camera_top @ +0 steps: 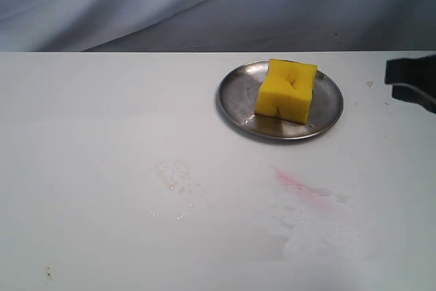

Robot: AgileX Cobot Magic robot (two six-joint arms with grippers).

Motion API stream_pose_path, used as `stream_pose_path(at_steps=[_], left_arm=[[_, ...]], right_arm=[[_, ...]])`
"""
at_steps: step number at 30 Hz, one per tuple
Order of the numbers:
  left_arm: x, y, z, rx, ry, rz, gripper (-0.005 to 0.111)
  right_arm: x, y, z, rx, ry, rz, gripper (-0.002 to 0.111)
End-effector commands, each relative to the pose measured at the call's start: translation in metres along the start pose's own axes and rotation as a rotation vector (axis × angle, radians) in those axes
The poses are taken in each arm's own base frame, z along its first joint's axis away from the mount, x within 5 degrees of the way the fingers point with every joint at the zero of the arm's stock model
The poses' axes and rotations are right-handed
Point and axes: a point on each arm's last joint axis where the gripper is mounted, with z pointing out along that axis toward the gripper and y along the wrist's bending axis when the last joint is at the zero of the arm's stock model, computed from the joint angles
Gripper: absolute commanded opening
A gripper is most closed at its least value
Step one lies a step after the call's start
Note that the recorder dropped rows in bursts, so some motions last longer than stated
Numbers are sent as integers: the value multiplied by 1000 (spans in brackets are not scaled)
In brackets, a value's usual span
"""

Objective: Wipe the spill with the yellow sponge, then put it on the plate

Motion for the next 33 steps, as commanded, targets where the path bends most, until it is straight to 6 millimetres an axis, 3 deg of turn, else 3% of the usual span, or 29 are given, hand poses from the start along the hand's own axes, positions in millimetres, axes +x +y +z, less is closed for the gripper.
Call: stream_pose_path(at_steps=[1, 9, 16, 33], left_arm=[[-2, 0, 0, -4, -14, -15, 0], [-2, 0, 0, -4, -14, -15, 0], [-2, 0, 0, -4, -14, -15, 0], [-2, 0, 0, -4, -14, -15, 0]], right_arm=[[27, -7, -21, 3, -99, -32, 0], [74, -26, -42, 51, -383, -118, 0], [111, -44, -48, 139, -481, -162, 0], [168, -59, -53, 214, -673, -193, 0]])
